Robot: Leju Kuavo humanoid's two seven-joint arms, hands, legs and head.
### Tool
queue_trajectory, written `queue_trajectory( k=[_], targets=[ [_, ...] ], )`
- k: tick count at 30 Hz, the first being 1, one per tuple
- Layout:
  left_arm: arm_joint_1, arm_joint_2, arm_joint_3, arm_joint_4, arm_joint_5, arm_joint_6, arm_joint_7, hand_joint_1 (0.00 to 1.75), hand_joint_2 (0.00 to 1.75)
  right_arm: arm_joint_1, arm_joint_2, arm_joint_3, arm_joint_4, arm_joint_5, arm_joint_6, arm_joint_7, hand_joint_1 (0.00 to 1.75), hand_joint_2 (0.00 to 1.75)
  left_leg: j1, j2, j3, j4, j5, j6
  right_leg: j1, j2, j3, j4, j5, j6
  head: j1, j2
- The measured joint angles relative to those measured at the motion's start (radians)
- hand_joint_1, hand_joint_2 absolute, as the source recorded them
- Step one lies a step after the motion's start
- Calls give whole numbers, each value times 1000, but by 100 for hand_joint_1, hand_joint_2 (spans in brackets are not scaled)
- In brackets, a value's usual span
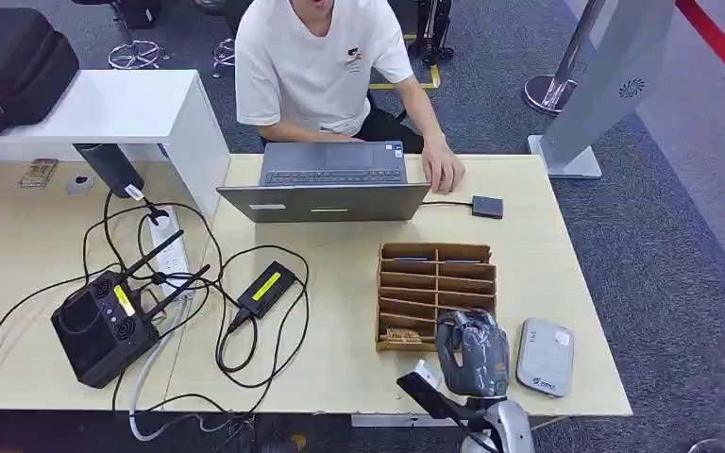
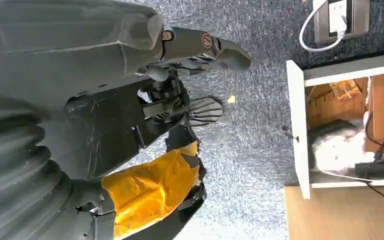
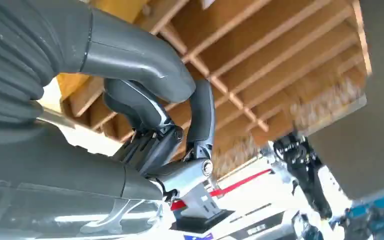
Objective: Pass the card to the sensor for recognition and then transmit it.
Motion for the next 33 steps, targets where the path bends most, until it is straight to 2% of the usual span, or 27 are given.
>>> queue_trajectory(
  k=[11, 12, 13, 19, 33],
  targets=[
    [0, 3, 0, 0, -2, 0, -2, 0, 175, 66, -3, 62, -179, -34, 0, -2, 175, 175, 0, 1, 0, 0, 0, 0, 0, 1, -1, 0, 0, 0, 0, 0],
    [0, 3, 0, 0, -2, 0, -2, 0, 175, 68, -3, 66, -185, -37, 0, -2, 9, 175, 0, 1, 0, 0, 0, 0, 0, 1, 0, 0, 0, 0, 0, 0],
    [0, 3, 0, 0, -2, 0, -2, 0, 175, 69, -4, 69, -190, -42, 0, -2, 0, 175, 0, 1, 0, 0, 0, 0, 0, 1, -1, 0, 0, 0, 0, 0],
    [1, 5, 0, 0, -1, -2, -6, 0, 175, 74, -21, 108, -205, -64, 0, 28, 0, 175, 0, 1, 0, 0, 0, 0, 0, 1, -1, 0, 0, 0, 0, 0],
    [0, 5, 0, 0, -1, -2, -6, 0, 175, 74, -33, 139, -206, -63, 0, 44, 0, 175, 0, 1, 0, 0, 0, 0, 0, 1, -1, 0, 0, 0, 0, 0]
  ],
)
